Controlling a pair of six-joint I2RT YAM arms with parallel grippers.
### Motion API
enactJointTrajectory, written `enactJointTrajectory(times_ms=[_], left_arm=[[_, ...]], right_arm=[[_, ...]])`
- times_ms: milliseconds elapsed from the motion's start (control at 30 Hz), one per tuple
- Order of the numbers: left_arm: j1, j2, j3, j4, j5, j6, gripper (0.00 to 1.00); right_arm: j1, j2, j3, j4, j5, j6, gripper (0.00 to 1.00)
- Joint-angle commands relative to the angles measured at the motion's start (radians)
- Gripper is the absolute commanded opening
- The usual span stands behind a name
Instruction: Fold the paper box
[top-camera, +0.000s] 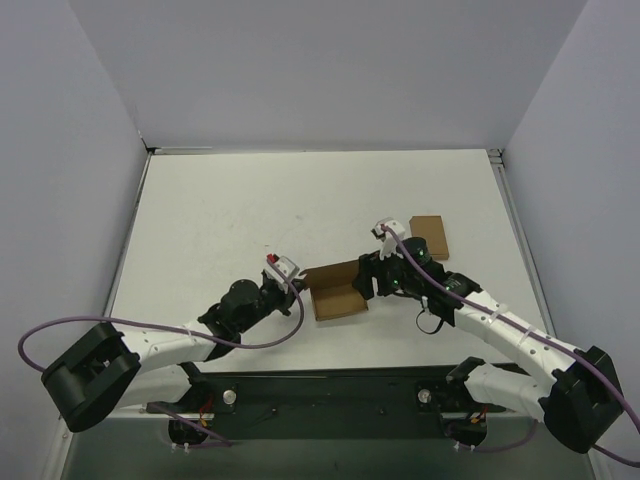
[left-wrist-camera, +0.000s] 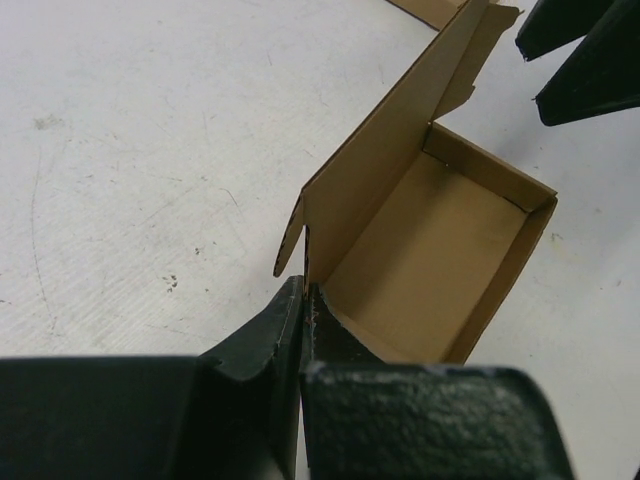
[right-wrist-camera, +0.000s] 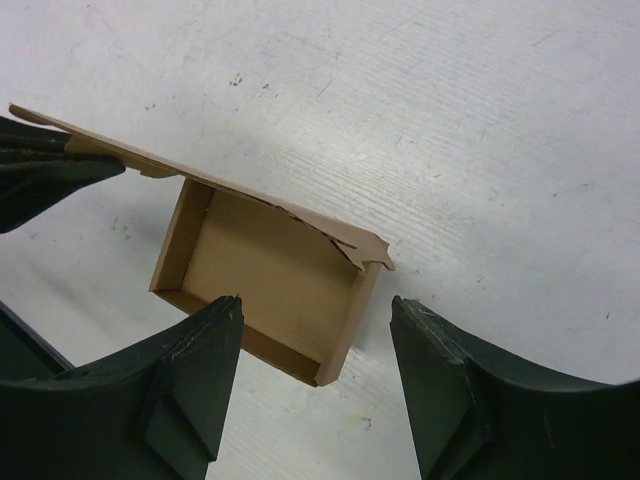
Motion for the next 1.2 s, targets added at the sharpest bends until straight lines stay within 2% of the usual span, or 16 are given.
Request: enactJointTrajectory(times_ms=[0,133,367,433,500,900,933,1033,1167], left_arm=[[0.028,-0.055,0.048,-0.131,0.103,0.012,0.0],[0.043,-0.079,0.044,-0.152,0.128,0.012,0.0],[0.056,-0.095,0.042,-0.158,0.146,0.004,0.0],[0.056,-0.093,0.042,-0.156,0.148,0.004,0.0],[0.057,-0.092,0.042,-0.153,0.151,0.002,0.0],[0.057,-0.086,0.047,-0.139,0.16,-0.001,0.0],[0.057,-0.075,0.056,-0.136,0.161,-0.007,0.0],[0.056,-0.028,0.114,-0.151,0.157,-0.021,0.0],[0.054,0.057,0.189,-0.153,0.096,-0.034,0.0]], right_arm=[[-0.007,-0.014,0.022,0.006,-0.094,-0.081,0.61],[-0.014,0.006,0.024,0.03,-0.091,-0.14,0.6],[-0.014,0.035,-0.002,0.095,-0.097,-0.168,0.52],[-0.014,0.046,-0.001,0.104,-0.096,-0.171,0.44],[-0.014,0.056,0.001,0.11,-0.101,-0.17,0.41],[0.012,0.105,-0.01,0.151,-0.059,-0.168,0.07],[0.021,0.104,-0.016,0.162,-0.03,-0.168,0.01],[0.085,0.102,-0.028,0.202,0.048,-0.171,0.0],[0.171,0.107,-0.041,0.292,0.288,-0.125,0.0]])
